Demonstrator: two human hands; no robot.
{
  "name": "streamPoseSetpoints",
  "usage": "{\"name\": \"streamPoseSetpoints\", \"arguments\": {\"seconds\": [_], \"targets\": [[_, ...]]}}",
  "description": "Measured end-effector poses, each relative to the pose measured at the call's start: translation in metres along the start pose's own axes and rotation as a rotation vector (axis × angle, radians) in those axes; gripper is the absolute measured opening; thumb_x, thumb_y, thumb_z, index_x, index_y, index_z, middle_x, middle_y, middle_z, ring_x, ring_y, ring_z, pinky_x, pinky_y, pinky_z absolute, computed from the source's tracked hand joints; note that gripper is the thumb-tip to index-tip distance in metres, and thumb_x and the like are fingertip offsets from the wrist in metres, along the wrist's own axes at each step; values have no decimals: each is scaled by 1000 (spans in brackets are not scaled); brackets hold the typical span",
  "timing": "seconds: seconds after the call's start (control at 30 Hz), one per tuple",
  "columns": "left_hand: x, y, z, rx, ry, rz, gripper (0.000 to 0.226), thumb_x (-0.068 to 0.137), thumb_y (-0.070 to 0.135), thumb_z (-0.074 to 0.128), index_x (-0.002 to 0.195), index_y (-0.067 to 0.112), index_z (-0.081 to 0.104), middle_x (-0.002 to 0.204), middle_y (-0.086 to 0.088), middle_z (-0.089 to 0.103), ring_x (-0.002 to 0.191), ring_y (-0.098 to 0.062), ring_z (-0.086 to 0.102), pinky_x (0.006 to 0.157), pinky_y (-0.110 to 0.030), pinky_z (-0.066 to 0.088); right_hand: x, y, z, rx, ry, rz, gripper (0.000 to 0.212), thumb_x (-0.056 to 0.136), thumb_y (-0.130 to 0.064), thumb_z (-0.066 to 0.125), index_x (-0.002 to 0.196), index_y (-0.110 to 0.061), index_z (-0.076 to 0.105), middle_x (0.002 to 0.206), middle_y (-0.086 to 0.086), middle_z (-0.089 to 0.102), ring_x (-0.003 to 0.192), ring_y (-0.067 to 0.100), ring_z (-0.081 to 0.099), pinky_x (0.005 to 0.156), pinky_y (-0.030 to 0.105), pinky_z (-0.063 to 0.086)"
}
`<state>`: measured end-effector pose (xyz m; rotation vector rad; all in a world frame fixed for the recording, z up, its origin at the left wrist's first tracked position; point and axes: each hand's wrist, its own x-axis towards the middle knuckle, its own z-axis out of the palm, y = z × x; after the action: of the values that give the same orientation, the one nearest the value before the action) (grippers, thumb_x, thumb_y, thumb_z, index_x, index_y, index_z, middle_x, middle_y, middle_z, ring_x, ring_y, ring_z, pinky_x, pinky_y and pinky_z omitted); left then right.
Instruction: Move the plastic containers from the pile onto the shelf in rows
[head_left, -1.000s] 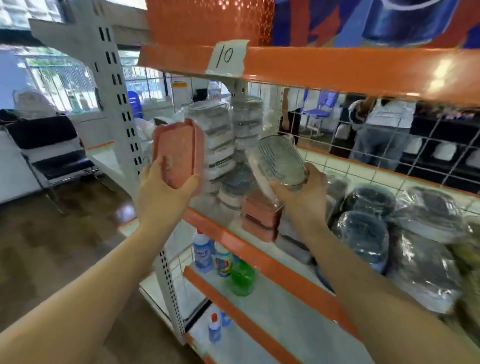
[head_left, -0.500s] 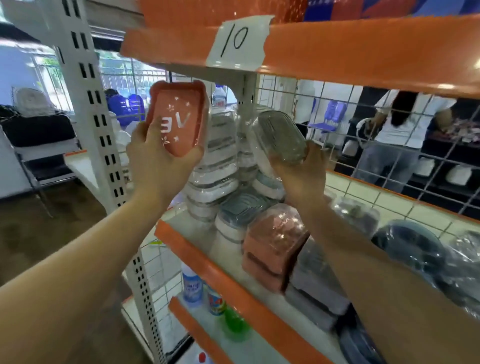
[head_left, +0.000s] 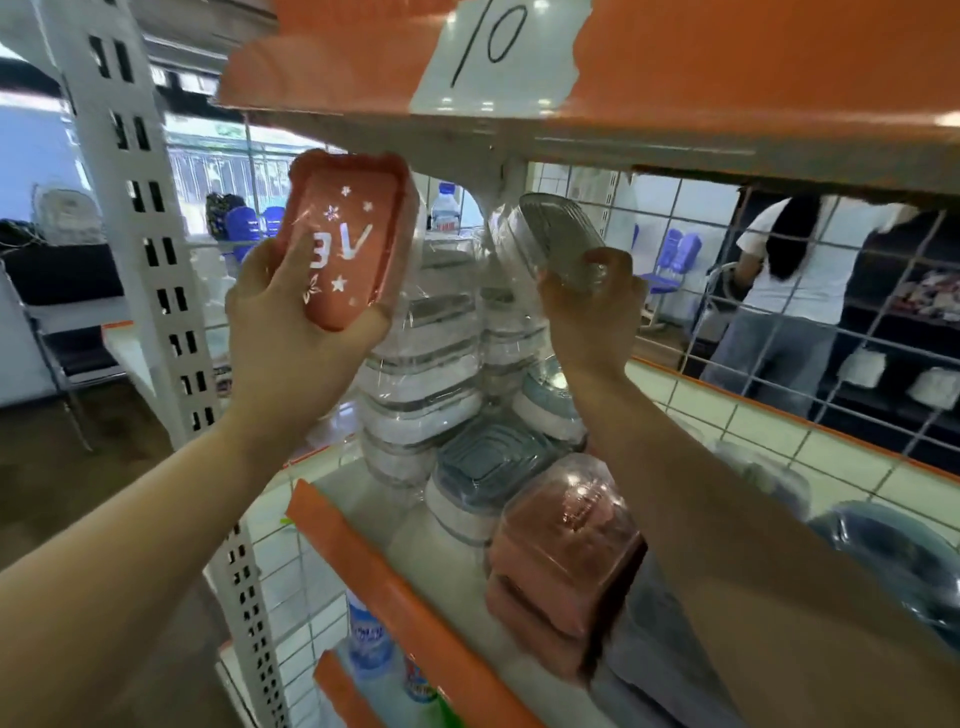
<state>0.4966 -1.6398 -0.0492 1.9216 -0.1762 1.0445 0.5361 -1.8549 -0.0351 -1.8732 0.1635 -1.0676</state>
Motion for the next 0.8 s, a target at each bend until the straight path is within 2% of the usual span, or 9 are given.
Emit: {"name": "streamPoseSetpoints", "arguments": {"seconds": [0.2,0.3,0.37,0.43,0.57,0.63,0.7,0.77,0.8], "targets": [[-2,3,-1,-21,-10,10,74,61,59,56,127,26,55,113,8,38,100,-11,48,82,-7,39,10,-1,14,67,-47,-71,61,75,-49,70,126,-17,55,126,7,51,99,6,44,88,21,44],[-2,0,-2,-25,-28,0,75,60,59,57,128,25,55,118,6,39,107,-17,49,90,-20,45,11,-1,17,54,-118,-138,59,80,-34,66,134,-18,50,131,9,46,100,-4,32,80,1,31],[-2,1,-4,-26,-39,-15,78,58,61,55,129,26,54,122,5,38,109,-14,48,90,-11,42,11,1,18,56,-110,-181,57,82,-19,68,135,-13,49,130,11,46,100,-1,31,75,-7,22],[-3,4,-6,-64,-50,-14,83,55,60,54,130,25,54,119,7,36,96,5,45,75,7,32,12,2,20,47,-81,-202,57,82,-24,71,134,-13,50,129,10,50,105,6,35,79,-1,25],[-5,8,-7,-122,-70,28,87,54,60,54,131,18,53,117,6,36,83,36,37,67,10,30,17,3,29,-12,-99,-120,62,80,-45,70,132,-18,49,128,9,50,118,24,43,92,25,35],[-6,8,-8,-131,-72,25,90,54,60,54,133,18,51,117,6,36,83,36,37,67,10,30,19,3,36,60,-133,-101,62,80,-45,70,132,-18,49,130,10,49,112,26,52,83,11,42],[-6,7,-8,-129,-71,9,92,53,60,53,135,18,50,118,7,36,86,27,42,68,10,30,20,3,41,123,-157,-69,63,80,-41,71,134,-19,46,135,9,45,105,22,53,65,-8,33],[-6,7,-8,-120,-76,4,91,53,59,54,135,20,50,119,7,36,88,20,43,68,10,30,21,4,43,170,-162,-28,67,78,-44,73,135,-23,44,137,7,43,105,19,51,67,-9,32],[-6,7,-8,-115,-78,5,88,55,57,57,135,21,50,119,7,36,87,22,42,69,10,30,22,5,43,186,-150,-11,70,75,-47,74,135,-24,45,137,6,44,109,19,52,77,-4,38]]}}
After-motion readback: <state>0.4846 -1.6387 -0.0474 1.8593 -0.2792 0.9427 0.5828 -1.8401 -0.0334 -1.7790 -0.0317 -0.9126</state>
